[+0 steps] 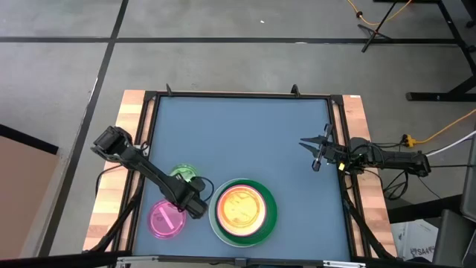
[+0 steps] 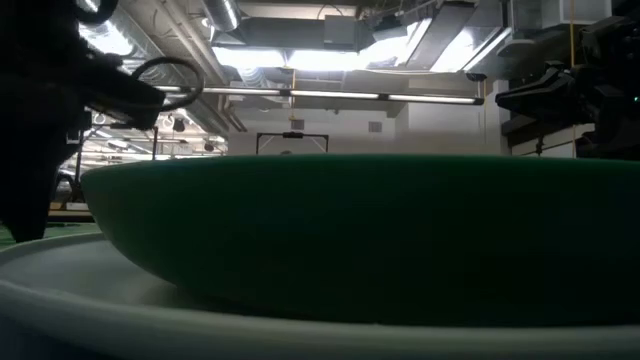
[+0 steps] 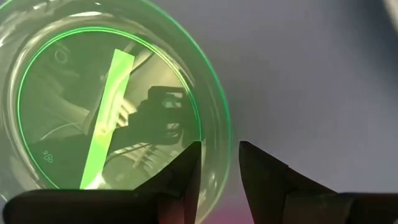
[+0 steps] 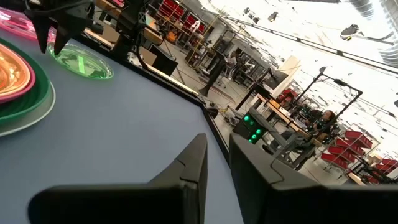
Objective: Stack plastic plates
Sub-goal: Stack the green plate on the orange plate
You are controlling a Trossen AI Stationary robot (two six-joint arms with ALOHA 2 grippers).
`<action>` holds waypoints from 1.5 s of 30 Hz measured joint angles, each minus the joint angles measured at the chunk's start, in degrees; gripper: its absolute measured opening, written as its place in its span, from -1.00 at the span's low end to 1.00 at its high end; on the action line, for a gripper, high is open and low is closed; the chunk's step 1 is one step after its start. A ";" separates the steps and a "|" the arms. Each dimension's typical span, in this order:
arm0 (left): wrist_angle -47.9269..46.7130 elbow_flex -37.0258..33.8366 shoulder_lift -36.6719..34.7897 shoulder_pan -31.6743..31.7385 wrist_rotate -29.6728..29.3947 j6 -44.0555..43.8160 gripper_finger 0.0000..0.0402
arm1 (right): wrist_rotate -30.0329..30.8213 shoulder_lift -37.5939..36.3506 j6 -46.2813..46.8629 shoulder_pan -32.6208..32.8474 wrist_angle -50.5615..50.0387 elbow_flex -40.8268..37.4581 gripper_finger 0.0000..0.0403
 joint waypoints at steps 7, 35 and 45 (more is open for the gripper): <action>-0.48 0.22 2.56 0.00 -0.09 -0.09 -0.49 | 0.00 -0.01 -0.01 0.00 0.01 0.01 -0.69; -2.27 0.01 1.99 0.00 -1.42 2.42 -0.99 | 0.00 -0.01 -0.01 0.00 0.02 -0.01 -0.69; -4.91 -0.20 -3.10 0.85 -4.48 4.15 -1.00 | 0.02 -0.02 0.00 0.00 0.01 -0.01 -0.69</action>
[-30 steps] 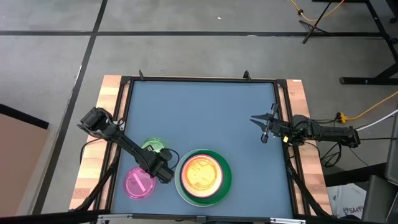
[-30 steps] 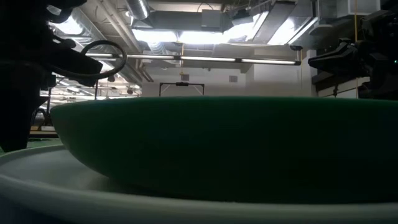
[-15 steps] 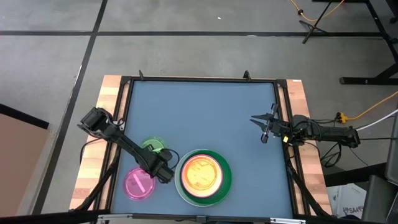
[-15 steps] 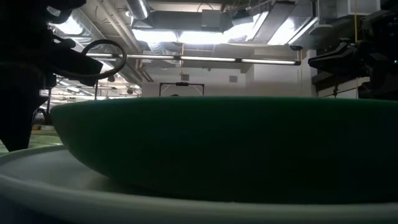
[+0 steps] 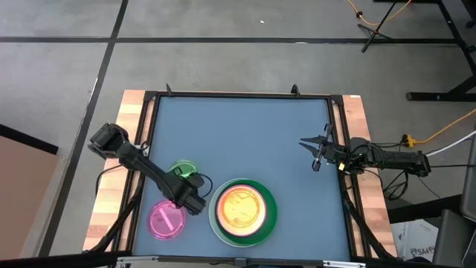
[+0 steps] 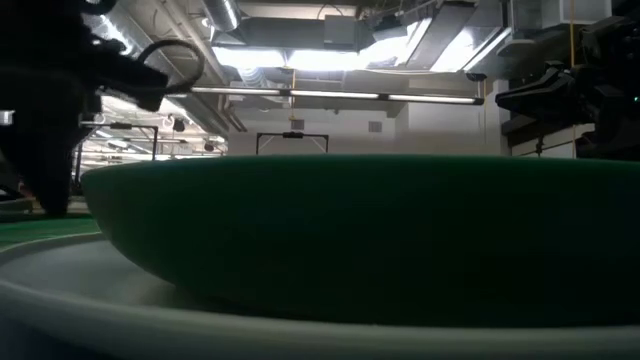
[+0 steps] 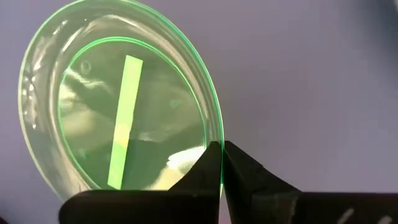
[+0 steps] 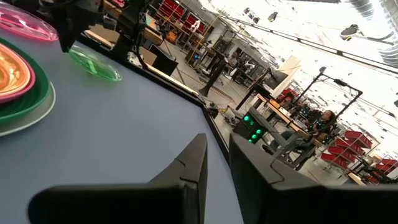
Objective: Stack plastic plates
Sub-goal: Stack the green plate on the orange plate
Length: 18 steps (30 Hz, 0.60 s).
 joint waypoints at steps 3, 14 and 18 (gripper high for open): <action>0.20 0.03 -1.72 0.77 -0.49 2.59 -1.00 | 0.00 0.00 0.02 0.00 0.01 0.02 -0.69; 0.69 4.70 -3.81 4.67 -6.94 16.24 -1.00 | 0.00 0.02 0.00 0.00 -0.01 0.00 -0.69; 0.67 8.44 -3.81 6.28 -9.01 23.29 -1.00 | 0.00 0.01 0.00 0.00 -0.01 0.01 -0.69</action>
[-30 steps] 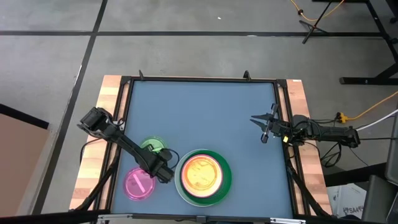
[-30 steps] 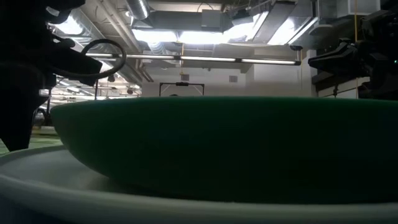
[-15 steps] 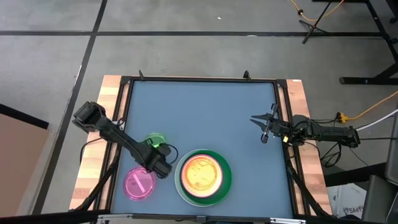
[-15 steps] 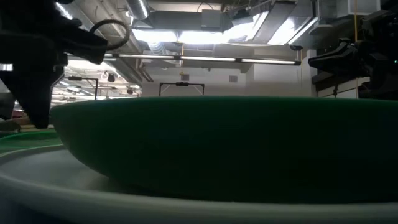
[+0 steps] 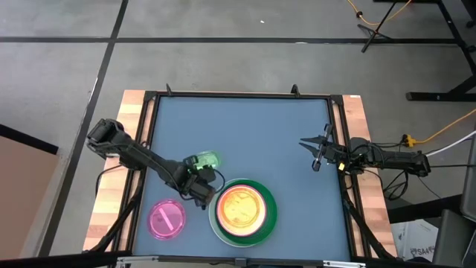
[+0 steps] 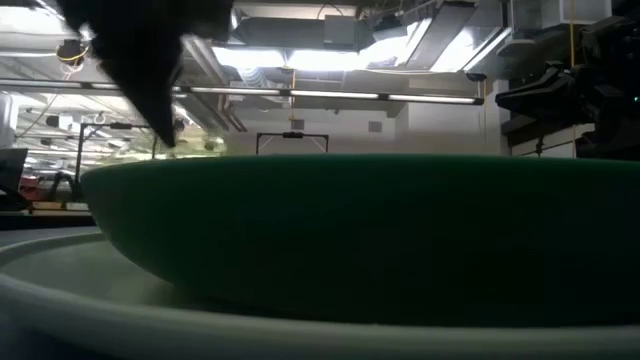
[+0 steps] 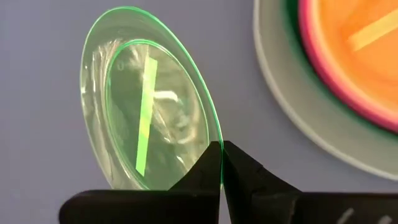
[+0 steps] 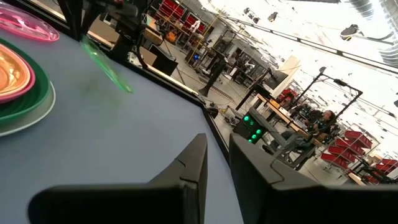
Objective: Stack plastic plates
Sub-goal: Stack the green plate on the orange plate
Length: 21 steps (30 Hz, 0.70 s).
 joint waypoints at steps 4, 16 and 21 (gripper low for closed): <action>0.44 4.33 -0.02 0.93 -0.35 9.17 -1.00 | 0.00 0.01 0.01 0.00 0.00 -0.01 -0.69; 14.51 9.64 0.00 0.23 -0.61 33.21 -1.00 | -0.01 0.01 -0.01 0.00 0.02 0.01 -0.69; 19.28 9.64 0.02 -1.29 4.39 40.03 -1.00 | 0.00 0.00 0.00 0.00 0.00 0.01 -0.69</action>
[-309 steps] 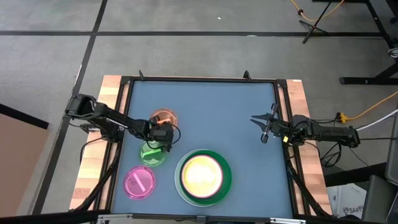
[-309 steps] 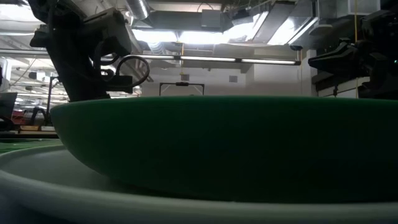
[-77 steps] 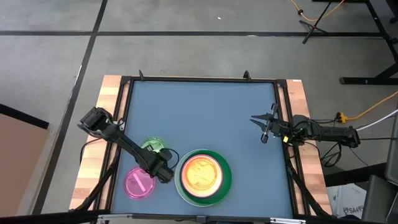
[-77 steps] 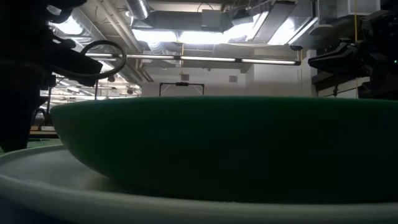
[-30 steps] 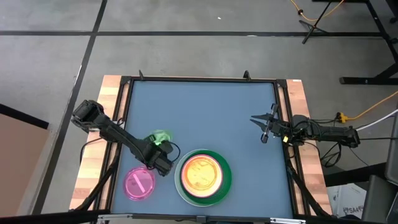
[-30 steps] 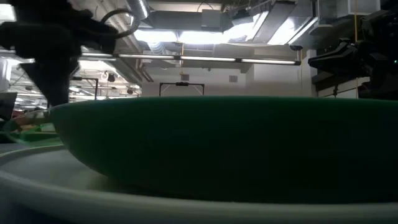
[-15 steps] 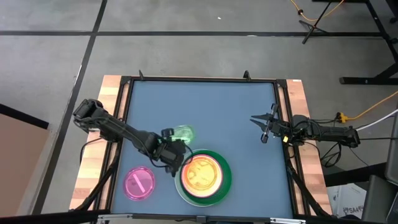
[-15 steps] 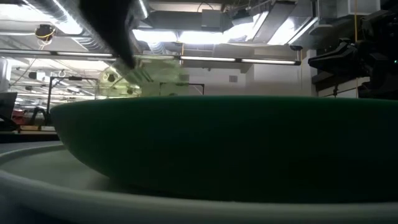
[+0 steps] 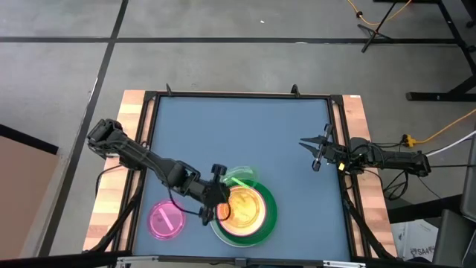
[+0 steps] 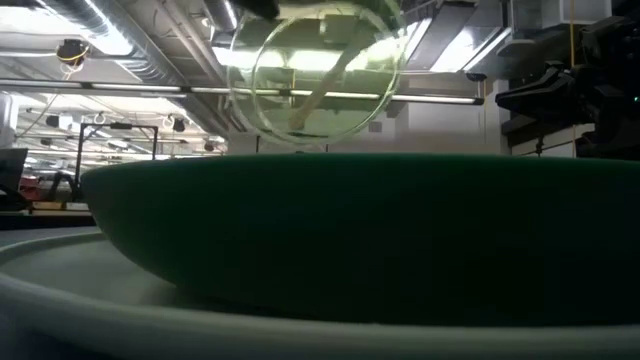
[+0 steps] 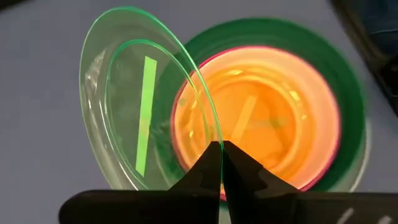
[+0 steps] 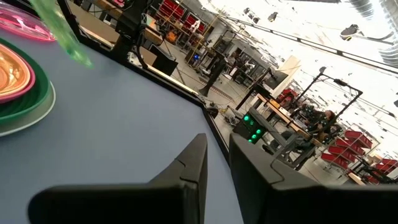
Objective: Stack plastic plates
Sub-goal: Stack the green plate on the orange plate
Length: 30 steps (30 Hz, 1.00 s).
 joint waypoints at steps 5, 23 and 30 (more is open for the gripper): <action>2.54 0.00 0.02 -2.04 0.57 6.49 -1.00 | -0.01 0.00 -0.01 0.00 0.01 -0.01 -0.69; 5.01 0.02 8.65 -5.15 4.19 23.13 -1.00 | -0.01 0.01 -0.01 0.00 0.00 0.00 -0.69; 4.76 0.02 11.82 -5.60 1.88 24.79 -1.00 | 0.00 -0.01 0.00 0.00 0.00 0.00 -0.69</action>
